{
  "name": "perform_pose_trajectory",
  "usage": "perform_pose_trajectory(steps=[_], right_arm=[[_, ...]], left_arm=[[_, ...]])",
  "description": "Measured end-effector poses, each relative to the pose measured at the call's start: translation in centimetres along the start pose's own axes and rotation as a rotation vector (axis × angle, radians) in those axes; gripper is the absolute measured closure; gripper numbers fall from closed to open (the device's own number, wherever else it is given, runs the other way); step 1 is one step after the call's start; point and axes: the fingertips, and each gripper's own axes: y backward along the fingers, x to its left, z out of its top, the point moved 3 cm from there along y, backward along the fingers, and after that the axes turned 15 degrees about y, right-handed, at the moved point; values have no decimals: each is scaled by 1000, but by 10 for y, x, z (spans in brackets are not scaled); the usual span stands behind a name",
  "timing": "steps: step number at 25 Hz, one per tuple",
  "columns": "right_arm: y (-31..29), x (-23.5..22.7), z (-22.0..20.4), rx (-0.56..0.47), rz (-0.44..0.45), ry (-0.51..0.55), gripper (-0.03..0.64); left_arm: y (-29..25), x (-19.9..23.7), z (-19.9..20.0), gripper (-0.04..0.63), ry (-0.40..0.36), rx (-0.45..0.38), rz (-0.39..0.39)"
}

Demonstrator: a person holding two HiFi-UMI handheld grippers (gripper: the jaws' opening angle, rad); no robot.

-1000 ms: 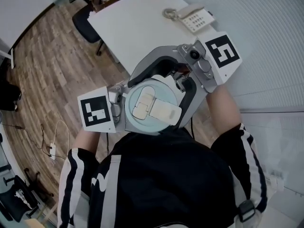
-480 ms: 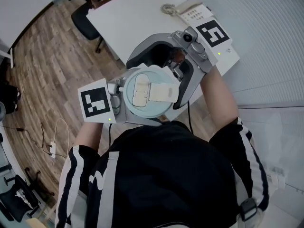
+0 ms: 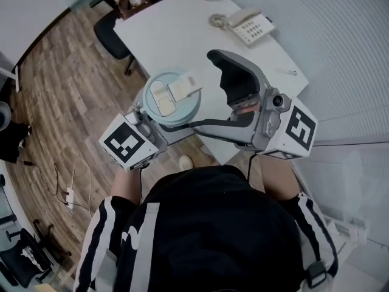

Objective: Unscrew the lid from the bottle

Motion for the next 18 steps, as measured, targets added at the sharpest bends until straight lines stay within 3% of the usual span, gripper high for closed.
perform_pose_trajectory(steps=[4, 9, 14, 18], right_arm=[[-21, 11, -15, 154, -158, 122, 176], [-22, -4, -33, 211, -216, 61, 176], [-8, -17, -29, 209, -157, 52, 175], [17, -22, -22, 195, 35, -2, 176]], left_arm=[[-6, 25, 1, 139, -34, -62, 185], [-26, 32, 4, 139, -39, -78, 261], [-52, 20, 7, 138, -34, -61, 231], [-73, 0, 6, 138, -20, -18, 78]])
